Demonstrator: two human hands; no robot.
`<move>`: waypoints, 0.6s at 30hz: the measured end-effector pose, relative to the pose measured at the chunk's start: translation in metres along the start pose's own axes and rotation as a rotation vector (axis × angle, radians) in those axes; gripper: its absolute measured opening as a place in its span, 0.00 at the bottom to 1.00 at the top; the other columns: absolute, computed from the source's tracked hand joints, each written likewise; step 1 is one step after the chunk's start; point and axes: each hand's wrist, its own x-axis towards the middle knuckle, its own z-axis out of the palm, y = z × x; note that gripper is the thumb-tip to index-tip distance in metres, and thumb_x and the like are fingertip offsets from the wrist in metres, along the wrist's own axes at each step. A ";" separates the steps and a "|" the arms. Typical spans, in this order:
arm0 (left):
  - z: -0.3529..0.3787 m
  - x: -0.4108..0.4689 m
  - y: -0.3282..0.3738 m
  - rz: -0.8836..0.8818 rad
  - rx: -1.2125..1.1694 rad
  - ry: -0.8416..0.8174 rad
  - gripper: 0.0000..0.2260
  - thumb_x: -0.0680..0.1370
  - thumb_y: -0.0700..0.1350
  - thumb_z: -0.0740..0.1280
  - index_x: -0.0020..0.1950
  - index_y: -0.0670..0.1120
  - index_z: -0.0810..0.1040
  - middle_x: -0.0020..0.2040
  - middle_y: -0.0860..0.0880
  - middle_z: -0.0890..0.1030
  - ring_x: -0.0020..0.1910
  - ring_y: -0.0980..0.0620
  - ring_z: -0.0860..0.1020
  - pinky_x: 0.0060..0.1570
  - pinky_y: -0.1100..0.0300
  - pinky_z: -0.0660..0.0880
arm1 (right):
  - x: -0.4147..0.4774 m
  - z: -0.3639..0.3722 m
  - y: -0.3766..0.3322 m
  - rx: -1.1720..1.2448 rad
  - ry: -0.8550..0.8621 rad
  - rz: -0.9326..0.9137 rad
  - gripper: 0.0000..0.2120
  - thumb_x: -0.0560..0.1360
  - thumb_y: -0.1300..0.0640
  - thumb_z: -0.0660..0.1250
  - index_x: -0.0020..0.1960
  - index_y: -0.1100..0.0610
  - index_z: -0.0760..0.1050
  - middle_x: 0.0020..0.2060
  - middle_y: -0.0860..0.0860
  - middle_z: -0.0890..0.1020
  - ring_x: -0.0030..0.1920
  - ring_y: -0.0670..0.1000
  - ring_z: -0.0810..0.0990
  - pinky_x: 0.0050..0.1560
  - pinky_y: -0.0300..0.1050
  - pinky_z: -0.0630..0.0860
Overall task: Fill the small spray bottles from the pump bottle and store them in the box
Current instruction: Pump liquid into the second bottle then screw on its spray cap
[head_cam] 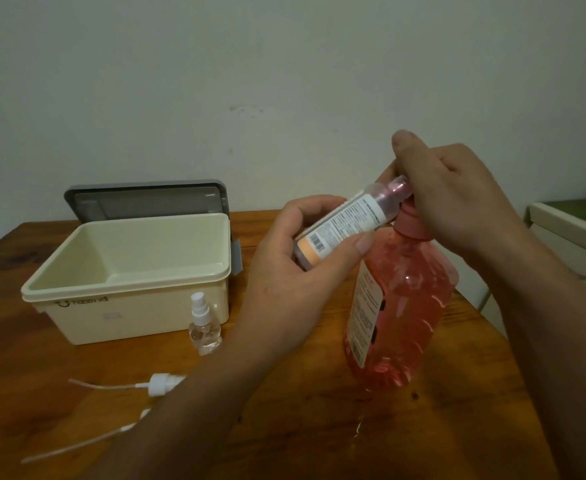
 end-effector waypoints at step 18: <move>-0.002 0.000 -0.003 0.042 0.012 -0.011 0.17 0.73 0.41 0.72 0.56 0.57 0.72 0.48 0.60 0.77 0.51 0.64 0.79 0.40 0.72 0.76 | 0.002 0.000 -0.006 0.001 0.028 0.019 0.27 0.82 0.49 0.52 0.33 0.57 0.80 0.20 0.43 0.77 0.24 0.42 0.72 0.29 0.40 0.66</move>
